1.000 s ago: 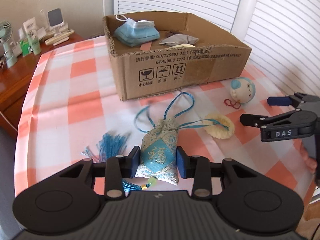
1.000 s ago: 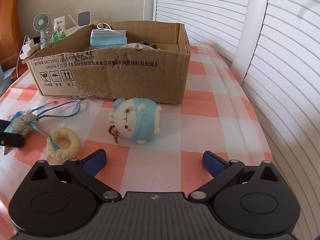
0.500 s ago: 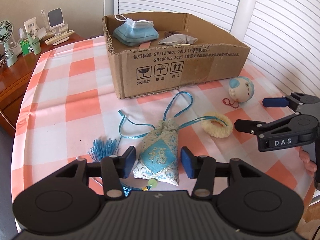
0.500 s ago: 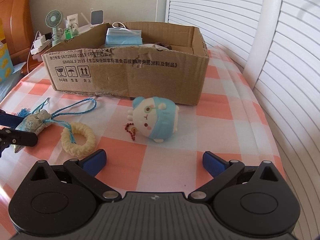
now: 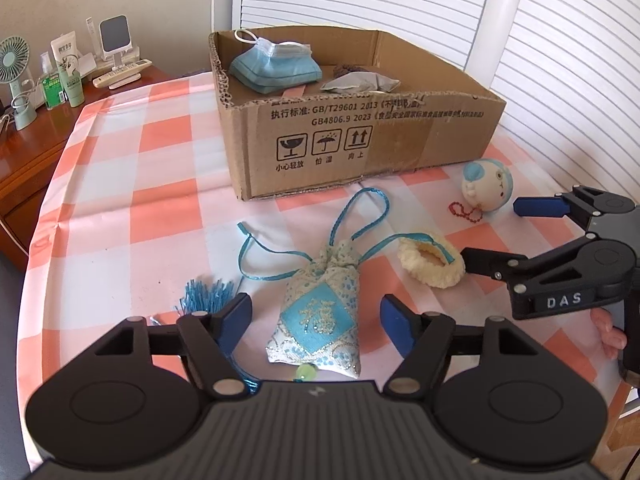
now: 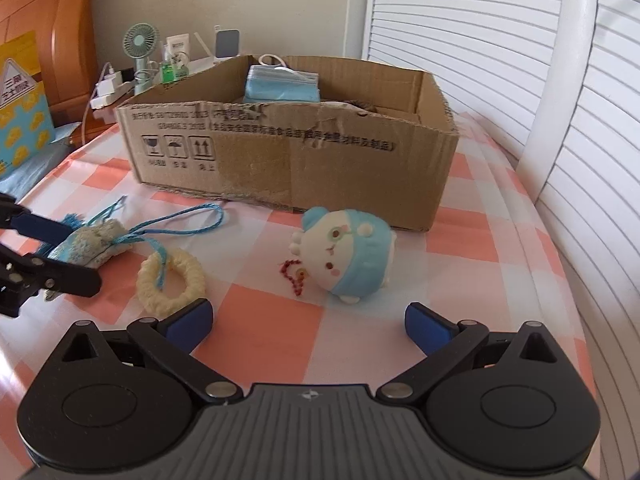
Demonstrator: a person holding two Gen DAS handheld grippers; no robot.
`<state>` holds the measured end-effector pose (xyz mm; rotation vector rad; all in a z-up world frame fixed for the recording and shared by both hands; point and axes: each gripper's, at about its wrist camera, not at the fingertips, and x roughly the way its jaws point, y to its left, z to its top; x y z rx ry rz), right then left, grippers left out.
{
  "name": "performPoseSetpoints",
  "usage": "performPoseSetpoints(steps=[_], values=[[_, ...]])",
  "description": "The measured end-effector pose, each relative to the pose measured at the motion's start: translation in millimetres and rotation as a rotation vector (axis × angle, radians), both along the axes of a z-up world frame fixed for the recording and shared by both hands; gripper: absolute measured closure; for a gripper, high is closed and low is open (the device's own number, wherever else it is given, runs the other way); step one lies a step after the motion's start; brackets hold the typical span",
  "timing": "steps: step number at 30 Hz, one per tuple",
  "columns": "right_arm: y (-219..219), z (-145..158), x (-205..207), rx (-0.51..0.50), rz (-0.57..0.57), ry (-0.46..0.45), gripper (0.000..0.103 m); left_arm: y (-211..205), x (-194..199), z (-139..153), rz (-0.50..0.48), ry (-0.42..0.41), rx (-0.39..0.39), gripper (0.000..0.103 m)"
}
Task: Organize soft objects
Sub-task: 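Close right gripper on blue-and-white plush toy while left gripper lifts the sachet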
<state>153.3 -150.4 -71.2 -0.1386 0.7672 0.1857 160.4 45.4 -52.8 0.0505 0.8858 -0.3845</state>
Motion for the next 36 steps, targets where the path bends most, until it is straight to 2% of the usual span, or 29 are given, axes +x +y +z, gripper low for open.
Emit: performPoseSetpoints(steps=[5, 10, 12, 19, 21, 33, 36], values=[[-4, 2, 12, -0.016, -0.05, 0.006, 0.0, 1, 0, 0, 0.008, -0.002, -0.011, 0.032], [-1, 6, 19, 0.012, -0.058, -0.019, 0.005, -1, 1, 0, 0.006, -0.01, 0.009, 0.032], [3, 6, 23, 0.006, -0.054, -0.03, 0.016, -2, 1, 0, 0.004, -0.012, 0.013, 0.032], [11, 7, 29, -0.031, -0.069, -0.052, 0.032, 0, 4, 0, -0.009, -0.016, 0.028, 0.032], [9, 8, 31, -0.031, -0.075, -0.045, 0.042, -1, 4, 0, -0.026, -0.018, 0.046, 0.032], [7, 13, 25, -0.01, -0.084, -0.016, 0.043, -10, 6, 1, -0.217, -0.028, 0.13, 0.034], [6, 15, 21, -0.004, -0.081, -0.016, 0.043, -8, 8, 2, -0.224, -0.016, 0.097, 0.051]])
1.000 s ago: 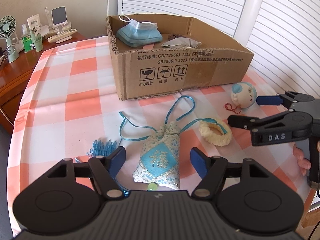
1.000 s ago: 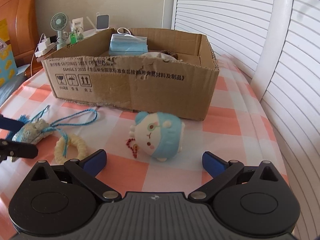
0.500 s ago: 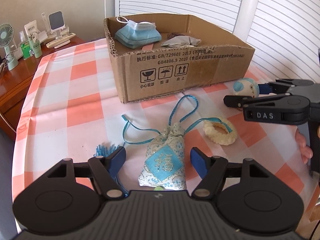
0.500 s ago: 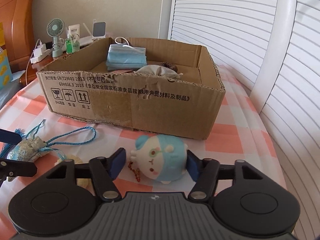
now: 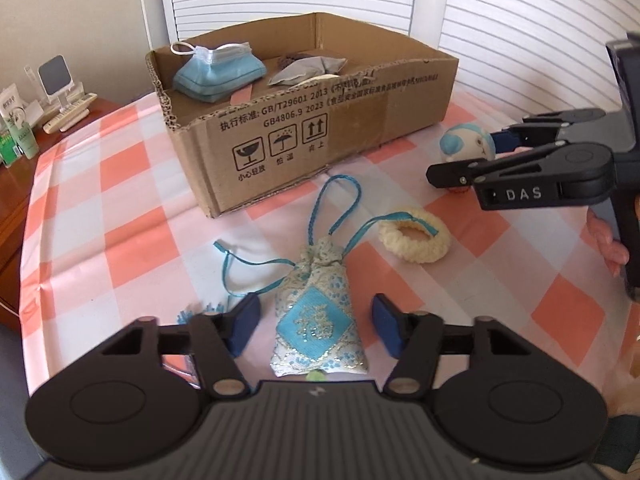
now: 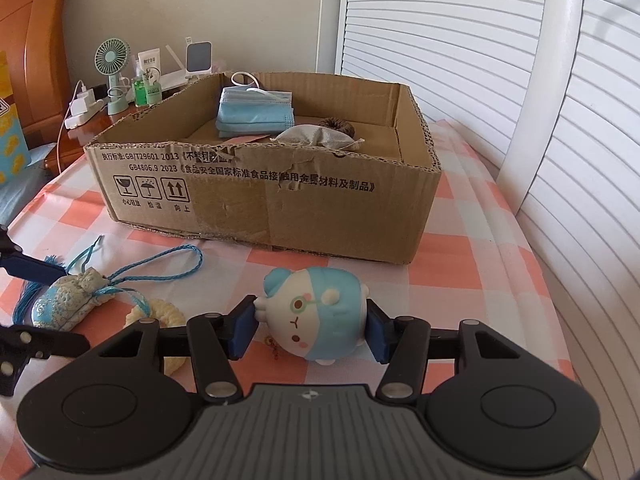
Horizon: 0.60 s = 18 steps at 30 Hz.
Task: Organize soft objects
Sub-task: 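Close right gripper on blue-and-white plush toy while left gripper lifts the sachet, then carry sachet into the box and open left gripper while right gripper holds plush toy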
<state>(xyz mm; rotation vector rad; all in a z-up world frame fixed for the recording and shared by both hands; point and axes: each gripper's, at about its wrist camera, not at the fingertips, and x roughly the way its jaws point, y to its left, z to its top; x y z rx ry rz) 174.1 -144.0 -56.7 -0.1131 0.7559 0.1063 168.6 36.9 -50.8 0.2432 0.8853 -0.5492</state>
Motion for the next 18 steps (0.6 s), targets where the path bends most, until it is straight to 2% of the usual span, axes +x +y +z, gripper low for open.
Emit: performPoseSetpoints(steps=[1, 3, 7, 18], values=[[0, 1, -1, -0.001, 0.0, -0.002, 0.043, -1, -1, 0, -0.005, -0.002, -0.001, 0.059], [0, 2, -3, -0.004, 0.001, -0.001, 0.043, -2, -4, 1, -0.004, -0.008, -0.008, 0.066], [-1, 7, -4, 0.014, 0.008, 0.018, 0.043, -3, -9, 4, -0.009, -0.008, -0.006, 0.074], [6, 37, -29, 0.018, 0.097, 0.016, 0.043, 10, -25, 38, -0.007, -0.02, -0.042, 0.076]])
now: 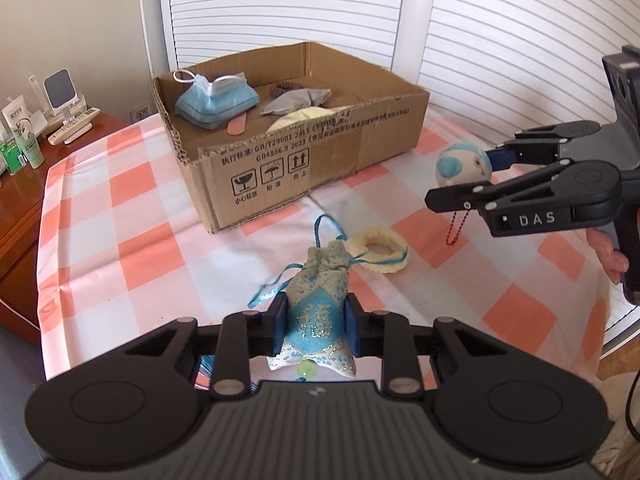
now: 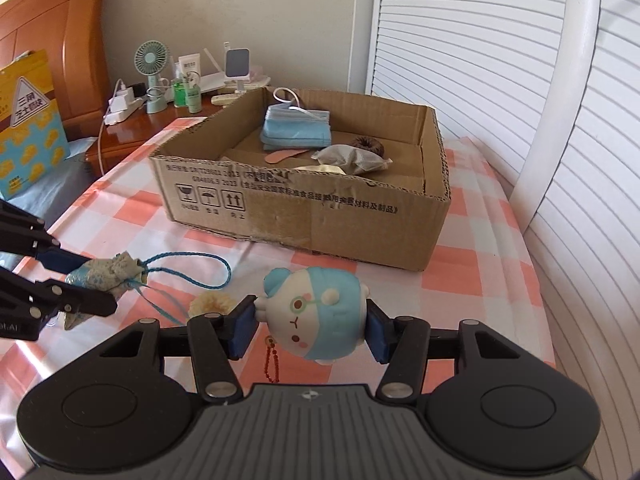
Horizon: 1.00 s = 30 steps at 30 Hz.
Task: Organize soft objects
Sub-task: 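Carry sachet into the box and open left gripper while right gripper holds plush toy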
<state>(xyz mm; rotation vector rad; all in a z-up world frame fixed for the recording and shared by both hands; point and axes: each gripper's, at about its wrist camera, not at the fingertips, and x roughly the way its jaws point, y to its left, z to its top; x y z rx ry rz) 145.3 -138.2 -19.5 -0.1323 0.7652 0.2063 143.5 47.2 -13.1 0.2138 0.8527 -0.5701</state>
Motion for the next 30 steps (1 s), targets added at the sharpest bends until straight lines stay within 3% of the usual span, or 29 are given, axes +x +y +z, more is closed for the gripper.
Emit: performPoseSetpoints(steps=[11, 23, 28, 30], values=[[5, 21, -18, 0.014, 0.071, -0.016, 0.043, -11, 6, 54, -0.03, -0.113, -0.016, 0.076], [-2, 36, -29, 0.017, 0.063, -0.061, 0.043, -35, 91, 115, 0.006, -0.247, -0.027, 0.076], [-12, 35, -25, 0.022, 0.04, -0.053, 0.043, -46, 133, 114, 0.044, -0.249, -0.014, 0.075], [-15, 34, -23, 0.021, 0.035, -0.05, 0.043, -49, 146, 105, 0.072, -0.245, -0.011, 0.069]])
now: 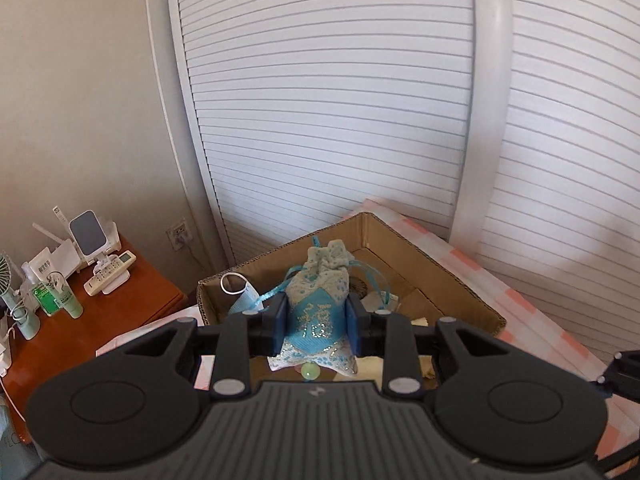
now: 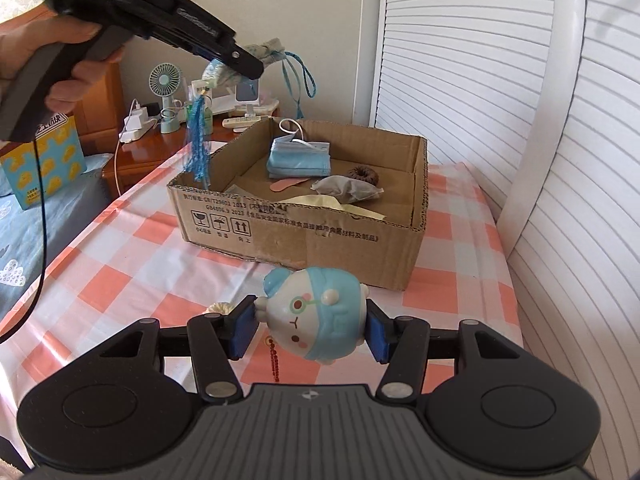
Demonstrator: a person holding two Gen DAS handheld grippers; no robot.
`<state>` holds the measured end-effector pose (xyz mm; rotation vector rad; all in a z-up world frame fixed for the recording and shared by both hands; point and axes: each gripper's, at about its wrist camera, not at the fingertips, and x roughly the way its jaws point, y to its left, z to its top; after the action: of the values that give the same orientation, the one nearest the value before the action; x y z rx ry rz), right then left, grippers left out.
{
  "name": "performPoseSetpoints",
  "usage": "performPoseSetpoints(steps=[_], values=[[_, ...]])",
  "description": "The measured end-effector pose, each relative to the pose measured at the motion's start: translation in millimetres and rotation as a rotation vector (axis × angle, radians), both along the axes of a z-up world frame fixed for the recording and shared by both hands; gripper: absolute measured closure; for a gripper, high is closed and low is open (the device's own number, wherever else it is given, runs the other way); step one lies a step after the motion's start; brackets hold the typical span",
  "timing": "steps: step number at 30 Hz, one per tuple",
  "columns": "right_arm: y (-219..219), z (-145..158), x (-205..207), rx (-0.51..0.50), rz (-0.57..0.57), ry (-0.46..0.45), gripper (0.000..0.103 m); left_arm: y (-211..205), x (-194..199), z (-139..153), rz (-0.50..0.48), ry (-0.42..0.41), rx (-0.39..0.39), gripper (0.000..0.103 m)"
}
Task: Organize soft objects
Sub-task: 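Carry sachet into the box and open left gripper while right gripper holds plush toy, then lower the plush toy into the box and open right gripper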
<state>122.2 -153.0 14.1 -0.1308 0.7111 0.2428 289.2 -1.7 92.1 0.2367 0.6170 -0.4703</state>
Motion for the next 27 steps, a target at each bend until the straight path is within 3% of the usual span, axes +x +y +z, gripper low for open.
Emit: performPoseSetpoints(steps=[2, 4, 7, 12, 19, 23, 27], values=[[-2, -1, 1, -0.002, -0.005, 0.003, 0.043, -1, 6, -10, 0.021, 0.002, -0.004, 0.059], [-4, -1, 3, -0.004, -0.008, 0.006, 0.043, 0, 9, -21, 0.022, 0.032, -0.004, 0.029], [-5, -1, 6, -0.009, -0.007, 0.005, 0.043, 2, -1, -31, 0.035, 0.01, 0.013, 0.01], [-4, 1, 10, -0.006, -0.002, 0.001, 0.043, 10, -35, -32, 0.061, -0.028, 0.043, 0.002], [2, 11, 18, 0.014, 0.018, -0.018, 0.043, 25, -94, -34, 0.107, -0.037, 0.015, 0.001], [1, 22, 32, 0.029, 0.015, -0.036, 0.043, 28, -123, -32, 0.164, -0.095, 0.012, 0.001], [0, 35, 55, 0.024, 0.007, -0.057, 0.043, 28, -143, -31, 0.196, -0.078, -0.008, 0.001]])
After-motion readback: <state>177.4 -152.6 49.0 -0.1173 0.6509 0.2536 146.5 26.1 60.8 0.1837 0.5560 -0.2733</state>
